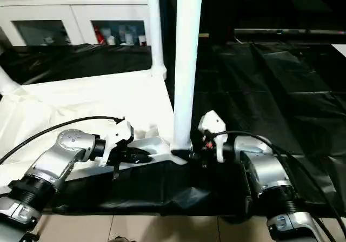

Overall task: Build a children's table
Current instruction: Rotate leg to tighten

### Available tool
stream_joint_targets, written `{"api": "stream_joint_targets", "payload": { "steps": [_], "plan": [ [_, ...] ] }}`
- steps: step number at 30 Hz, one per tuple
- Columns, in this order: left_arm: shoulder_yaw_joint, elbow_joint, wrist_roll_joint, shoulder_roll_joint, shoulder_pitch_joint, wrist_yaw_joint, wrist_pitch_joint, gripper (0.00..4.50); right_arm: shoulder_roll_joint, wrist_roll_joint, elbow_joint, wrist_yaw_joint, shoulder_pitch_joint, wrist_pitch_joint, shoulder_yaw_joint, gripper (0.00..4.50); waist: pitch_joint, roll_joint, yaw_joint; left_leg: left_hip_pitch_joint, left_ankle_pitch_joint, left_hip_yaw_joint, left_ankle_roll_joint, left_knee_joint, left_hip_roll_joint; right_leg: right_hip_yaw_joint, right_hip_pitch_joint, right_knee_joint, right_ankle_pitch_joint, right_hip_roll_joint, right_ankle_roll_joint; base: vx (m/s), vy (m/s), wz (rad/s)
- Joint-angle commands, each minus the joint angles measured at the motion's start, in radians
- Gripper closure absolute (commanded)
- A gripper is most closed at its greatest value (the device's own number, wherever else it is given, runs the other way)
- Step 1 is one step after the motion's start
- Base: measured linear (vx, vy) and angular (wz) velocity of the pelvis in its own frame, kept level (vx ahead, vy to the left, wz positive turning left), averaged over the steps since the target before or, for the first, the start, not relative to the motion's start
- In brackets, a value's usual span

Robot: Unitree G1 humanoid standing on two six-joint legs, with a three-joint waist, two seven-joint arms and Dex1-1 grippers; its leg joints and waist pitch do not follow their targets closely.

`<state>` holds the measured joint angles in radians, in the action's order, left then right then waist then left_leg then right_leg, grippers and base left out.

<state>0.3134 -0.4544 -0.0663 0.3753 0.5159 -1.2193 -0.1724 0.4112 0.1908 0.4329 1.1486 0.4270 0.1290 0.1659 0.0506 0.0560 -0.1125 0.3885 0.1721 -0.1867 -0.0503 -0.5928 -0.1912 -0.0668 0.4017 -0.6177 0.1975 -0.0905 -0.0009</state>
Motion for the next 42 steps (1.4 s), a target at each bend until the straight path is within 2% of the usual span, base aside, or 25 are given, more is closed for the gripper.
{"api": "stream_joint_targets", "payload": {
  "steps": [1, 3, 11, 15, 17, 19, 20, 21, 22, 23, 25, 26, 29, 30, 32, 34, 36, 37, 39, 40, 41, 42],
  "plan": [
    [0.001, 0.035, -0.046, -0.012, 0.001, -0.025, 0.002, 4.5, -0.006, -0.011, -0.009, 0.009, 0.014, 0.004, 0.009, 0.82, -0.071, -0.021, 0.001, -0.017, 0.154, 0.011, 0.08, 0.06, -0.04, 0.041, -0.047, 0.066, 0.128, -0.057, -0.249, 0.0, 0.0, 0.0],
    [0.0, 0.034, -0.042, -0.015, 0.001, -0.019, 0.0, 4.5, -0.012, -0.009, -0.003, 0.008, 0.019, 0.009, 0.009, 0.82, -0.072, -0.022, 0.0, -0.017, 0.14, 0.011, 0.085, 0.059, -0.039, 0.041, -0.048, 0.064, 0.106, -0.056, -0.25, 0.0, 0.0, 0.0],
    [-0.005, 0.035, -0.026, -0.014, 0.0, -0.007, -0.01, 4.5, -0.009, 0.0, 0.006, 0.013, 0.02, 0.011, 0.009, 1.61, -0.074, -0.023, -0.002, -0.016, 0.124, 0.011, 0.092, 0.056, -0.038, 0.04, -0.049, 0.062, 0.097, -0.055, -0.249, 0.0, 0.0, 0.0],
    [-0.001, -0.025, 0.035, -0.043, 0.021, 0.104, 0.002, 4.5, -0.043, -0.034, 0.024, -0.105, -0.013, -0.001, -0.006, 1.75, -0.072, -0.024, 0.0, -0.016, 0.13, 0.011, 0.089, 0.057, -0.038, 0.041, -0.049, 0.065, 0.107, -0.056, -0.246, 0.0, 0.0, 0.0],
    [-0.001, -0.048, 0.053, -0.055, 0.032, 0.144, 0.0, 4.5, -0.058, -0.045, 0.039, -0.155, -0.014, -0.004, -0.015, 1.76, -0.07, -0.023, 0.003, -0.018, 0.154, 0.012, 0.069, 0.061, -0.037, 0.041, -0.049, 0.071, 0.157, -0.057, -0.232, 0.0, 0.0, 0.0],
    [-0.018, -0.125, 0.08, -0.119, 0.077, 0.277, -0.002, 4.5, -0.137, -0.065, 0.077, -0.352, -0.014, 0.023, -0.056, 1.77, -0.065, -0.017, 0.008, -0.022, 0.19, 0.011, 0.047, 0.065, -0.035, 0.043, -0.04, 0.079, 0.214, -0.055, -0.219, 0.0, 0.0, 0.0],
    [-0.029, -0.166, 0.086, -0.163, 0.106, 0.347, -0.004, 4.5, -0.189, -0.066, 0.091, -0.465, -0.013, 0.048, -0.083, 1.78, -0.063, -0.017, 0.009, -0.028, 0.225, 0.012, 0.024, 0.069, -0.034, 0.043, -0.039, 0.086, 0.255, -0.055, -0.211, 0.0, 0.0, 0.0],
    [-0.04, -0.197, 0.089, -0.194, 0.128, 0.406, -0.007, 4.5, -0.227, -0.067, 0.092, -0.539, -0.01, 0.065, -0.1, 1.78, -0.064, -0.02, 0.009, -0.03, 0.249, 0.016, 0.005, 0.073, -0.034, 0.041, -0.043, 0.088, 0.295, -0.059, -0.196, 0.0, 0.0, 0.0],
    [-0.043, -0.205, 0.09, -0.202, 0.134, 0.421, -0.008, 4.5, -0.236, -0.067, 0.091, -0.558, -0.01, 0.069, -0.103, 1.78, -0.062, -0.02, 0.011, -0.029, 0.259, 0.015, 0.001, 0.075, -0.033, 0.042, -0.042, 0.092, 0.312, -0.058, -0.187, 0.0, 0.0, 0.0],
    [-0.055, -0.245, 0.102, -0.238, 0.16, 0.501, 0.01, 4.5, -0.279, -0.071, 0.09, -0.632, -0.006, 0.081, -0.111, 1.78, -0.063, -0.011, 0.012, -0.03, 0.273, 0.019, -0.01, 0.078, -0.035, 0.042, -0.04, 0.093, 0.323, -0.057, -0.173, 0.0, 0.0, 0.0],
    [-0.063, -0.281, 0.116, -0.267, 0.182, 0.564, 0.032, 4.5, -0.315, -0.08, 0.089, -0.688, -0.002, 0.082, -0.11, 1.78, -0.066, -0.012, 0.014, -0.033, 0.286, 0.02, -0.015, 0.08, -0.034, 0.042, -0.04, 0.096, 0.304, -0.057, -0.166, 0.0, 0.0, 0.0],
    [-0.061, -0.292, 0.119, -0.277, 0.189, 0.572, 0.036, 4.5, -0.334, -0.081, 0.088, -0.701, 0.0, 0.076, -0.107, 1.78, -0.067, -0.015, 0.016, -0.031, 0.285, 0.019, -0.01, 0.079, -0.033, 0.043, -0.042, 0.095, 0.279, -0.057, -0.169, 0.0, 0.0, 0.0],
    [-0.053, -0.308, 0.123, -0.294, 0.198, 0.559, 0.049, 4.5, -0.366, -0.087, 0.082, -0.699, 0.005, 0.053, -0.092, 1.78, -0.068, -0.011, 0.016, -0.025, 0.267, 0.017, 0.015, 0.077, -0.031, 0.043, -0.045, 0.094, 0.254, -0.061, -0.171, 0.0, 0.0, 0.0],
    [-0.05, -0.308, 0.123, -0.295, 0.199, 0.547, 0.055, 4.5, -0.373, -0.085, 0.076, -0.688, 0.006, 0.045, -0.09, 1.22, -0.068, -0.012, 0.017, -0.023, 0.263, 0.017, 0.022, 0.076, -0.031, 0.043, -0.045, 0.095, 0.259, -0.061, -0.169, 0.0, 0.0, 0.0],
    [-0.048, -0.311, 0.123, -0.292, 0.201, 0.523, 0.062, 4.5, -0.378, -0.07, 0.061, -0.673, 0.009, 0.037, -0.099, 1.08, -0.067, -0.011, 0.017, -0.023, 0.265, 0.016, 0.026, 0.076, -0.03, 0.042, -0.044, 0.097, 0.277, -0.061, -0.165, 0.0, 0.0, 0.0],
    [-0.042, -0.312, 0.123, -0.271, 0.197, 0.479, 0.072, 4.5, -0.352, -0.044, 0.036, -0.616, 0.012, 0.052, -0.103, 0.91, -0.068, -0.01, 0.017, -0.023, 0.271, 0.018, 0.029, 0.078, -0.031, 0.041, -0.045, 0.099, 0.296, -0.062, -0.159, 0.0, 0.0, 0.0],
    [-0.039, -0.31, 0.12, -0.257, 0.191, 0.44, 0.074, 4.5, -0.323, -0.035, 0.023, -0.565, 0.013, 0.055, -0.097, 0.82, -0.07, -0.01, 0.019, -0.021, 0.265, 0.018, 0.034, 0.077, -0.033, 0.041, -0.046, 0.096, 0.274, -0.06, -0.163, 0.0, 0.0, 0.0],
    [-0.032, -0.29, 0.114, -0.232, 0.175, 0.382, 0.071, 4.5, -0.267, -0.026, 0.001, -0.474, 0.012, 0.057, -0.081, 0.68, -0.07, -0.013, 0.019, -0.02, 0.259, 0.017, 0.038, 0.077, -0.032, 0.041, -0.047, 0.095, 0.261, -0.06, -0.166, 0.0, 0.0, 0.0],
    [-0.023, -0.268, 0.101, -0.205, 0.158, 0.311, 0.071, 4.5, -0.205, -0.019, -0.019, -0.38, 0.01, 0.054, -0.065, 0.56, -0.075, -0.014, 0.017, -0.013, 0.202, 0.016, 0.062, 0.069, -0.033, 0.04, -0.054, 0.083, 0.165, -0.058, -0.187, 0.0, 0.0, 0.0],
    [-0.023, -0.268, 0.101, -0.205, 0.158, 0.311, 0.071, 4.5, -0.205, -0.019, -0.019, -0.38, 0.01, 0.054, -0.065, 0.56, -0.076, -0.013, 0.014, -0.014, 0.191, 0.015, 0.07, 0.067, -0.033, 0.04, -0.053, 0.081, 0.146, -0.059, -0.192, 0.0, 0.0, 0.0],
    [-0.02, -0.253, 0.09, -0.179, 0.144, 0.257, 0.086, 4.5, -0.145, -0.007, -0.039, -0.285, 0.005, 0.054, -0.058, 0.56, -0.077, -0.015, 0.015, -0.01, 0.164, 0.013, 0.083, 0.063, -0.031, 0.039, -0.054, 0.077, 0.111, -0.06, -0.208, 0.0, 0.0, 0.0],
    [-0.02, -0.253, 0.09, -0.179, 0.144, 0.257, 0.086, 4.5, -0.145, -0.007, -0.039, -0.285, 0.005, 0.054, -0.058, 0.56, -0.078, -0.017, 0.012, -0.01, 0.147, 0.011, 0.096, 0.06, -0.032, 0.038, -0.055, 0.075, 0.091, -0.058, -0.216, 0.0, 0.0, 0.0]
  ]
}}
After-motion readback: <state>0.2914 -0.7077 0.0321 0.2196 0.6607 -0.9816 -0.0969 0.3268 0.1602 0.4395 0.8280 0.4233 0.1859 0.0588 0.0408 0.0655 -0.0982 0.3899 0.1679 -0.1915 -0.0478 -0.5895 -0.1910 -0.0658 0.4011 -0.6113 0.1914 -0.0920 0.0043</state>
